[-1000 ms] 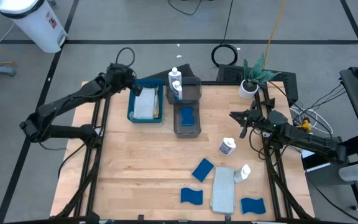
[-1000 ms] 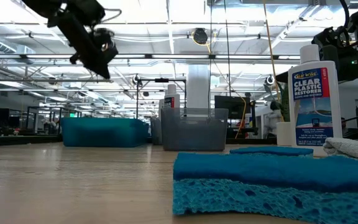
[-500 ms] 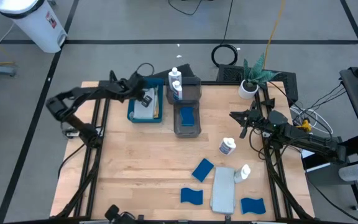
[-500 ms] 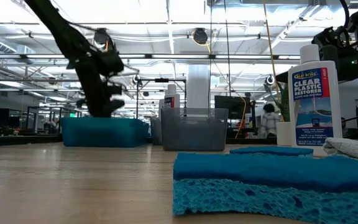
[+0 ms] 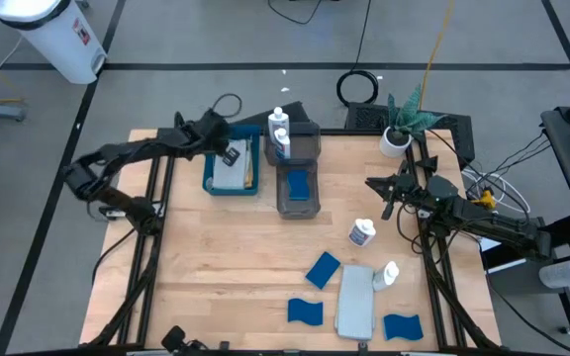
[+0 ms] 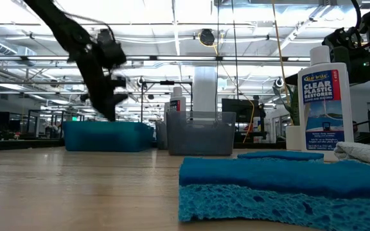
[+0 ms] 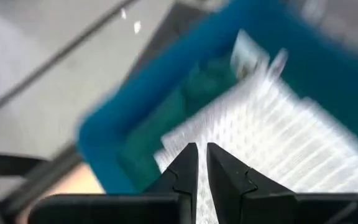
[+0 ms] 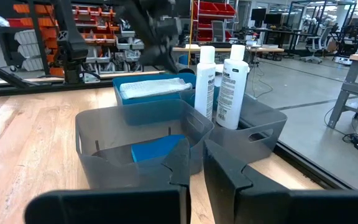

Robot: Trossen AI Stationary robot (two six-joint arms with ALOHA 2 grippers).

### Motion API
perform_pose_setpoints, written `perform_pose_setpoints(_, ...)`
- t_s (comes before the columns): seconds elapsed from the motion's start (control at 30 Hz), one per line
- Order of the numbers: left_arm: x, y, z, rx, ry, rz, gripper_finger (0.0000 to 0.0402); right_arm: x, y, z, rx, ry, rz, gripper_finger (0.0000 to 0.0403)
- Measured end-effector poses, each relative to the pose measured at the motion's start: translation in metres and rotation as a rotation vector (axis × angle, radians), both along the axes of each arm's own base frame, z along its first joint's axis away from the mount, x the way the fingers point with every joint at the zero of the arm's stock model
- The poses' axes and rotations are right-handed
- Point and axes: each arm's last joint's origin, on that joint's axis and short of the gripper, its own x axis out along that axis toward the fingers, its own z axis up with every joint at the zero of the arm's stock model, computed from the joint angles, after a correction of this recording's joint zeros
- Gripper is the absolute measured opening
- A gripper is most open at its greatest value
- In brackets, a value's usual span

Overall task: Pick & Place Kitchen Items
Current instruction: Put the left gray microfiber towel into the blue bin

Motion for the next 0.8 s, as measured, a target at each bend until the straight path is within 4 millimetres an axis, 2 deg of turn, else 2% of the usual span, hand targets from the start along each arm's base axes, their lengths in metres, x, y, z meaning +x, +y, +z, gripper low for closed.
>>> perform_pose_setpoints(0.27, -0.021, -0.031, 0.08, 0.223, -0.23, -0.033, 0.0037, 0.0, 0.0, 0.0, 0.0, 0.0, 0.0, 0.002)
perform_pose_setpoints(0.33, -0.026, -0.039, 0.092, 0.266, -0.287, -0.04, 0.0037, 0.0, 0.0, 0.0, 0.0, 0.0, 0.0, 0.002)
perform_pose_setpoints(0.43, -0.028, -0.047, 0.1, 0.283, -0.319, -0.057, 0.0037, 0.0, 0.0, 0.0, 0.0, 0.0, 0.0, 0.002)
perform_pose_setpoints(0.5, -0.027, -0.05, 0.096, 0.269, -0.309, -0.068, 0.0037, 0.0, 0.0, 0.0, 0.0, 0.0, 0.0, 0.002)
perform_pose_setpoints(0.6, -0.023, -0.051, 0.08, 0.221, -0.288, -0.066, 0.0037, 0.0, 0.0, 0.0, 0.0, 0.0, 0.0, 0.002)
perform_pose_setpoints(0.8, -0.012, -0.046, 0.023, 0.082, -0.178, -0.042, 0.0037, 0.0, 0.0, 0.0, 0.0, 0.0, 0.0, 0.002)
